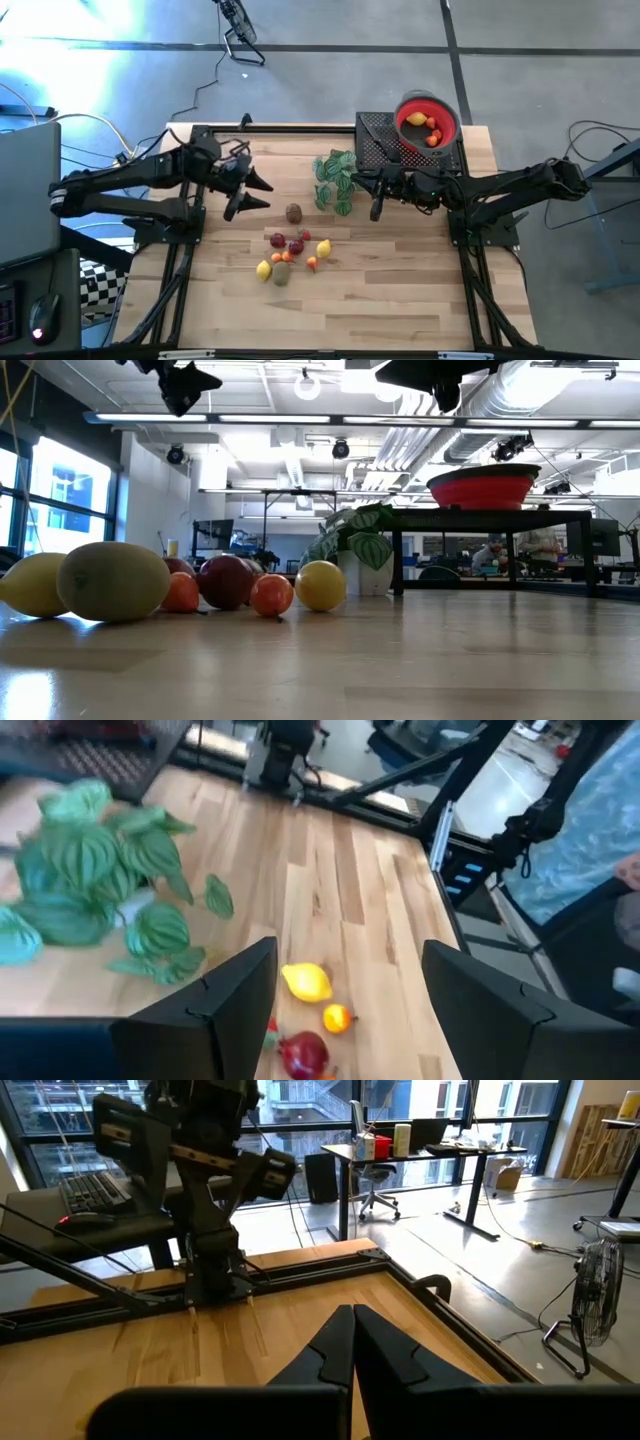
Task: Pick & Place Fruit
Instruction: Put the pomegranate into the red colander
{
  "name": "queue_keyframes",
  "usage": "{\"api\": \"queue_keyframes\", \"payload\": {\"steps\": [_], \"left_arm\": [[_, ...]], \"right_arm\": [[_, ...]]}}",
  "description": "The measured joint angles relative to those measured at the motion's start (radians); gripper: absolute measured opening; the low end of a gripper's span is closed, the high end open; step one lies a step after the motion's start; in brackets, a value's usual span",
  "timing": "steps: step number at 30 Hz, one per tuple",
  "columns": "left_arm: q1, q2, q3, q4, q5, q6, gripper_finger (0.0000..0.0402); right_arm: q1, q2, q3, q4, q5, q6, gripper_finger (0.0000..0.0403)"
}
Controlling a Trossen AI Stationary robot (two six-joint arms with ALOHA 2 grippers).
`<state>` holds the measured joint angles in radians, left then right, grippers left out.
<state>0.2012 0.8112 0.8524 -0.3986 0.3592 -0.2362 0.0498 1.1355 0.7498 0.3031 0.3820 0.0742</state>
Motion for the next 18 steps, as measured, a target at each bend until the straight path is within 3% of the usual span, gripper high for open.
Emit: {"api": "queue_keyframes", "payload": {"steps": [10,18], "left_arm": [[-0.116,0.0,0.0,-0.013,-0.137,-0.057,0.0245],[-0.117,0.004,0.0,-0.186,-0.225,-0.062,0.0245]], "right_arm": [[0.0,0.0,0.0,0.0,0.0,0.0,0.0002],[0.0,0.0,0.0,-0.001,0.0,-0.001,0.0002]]}}
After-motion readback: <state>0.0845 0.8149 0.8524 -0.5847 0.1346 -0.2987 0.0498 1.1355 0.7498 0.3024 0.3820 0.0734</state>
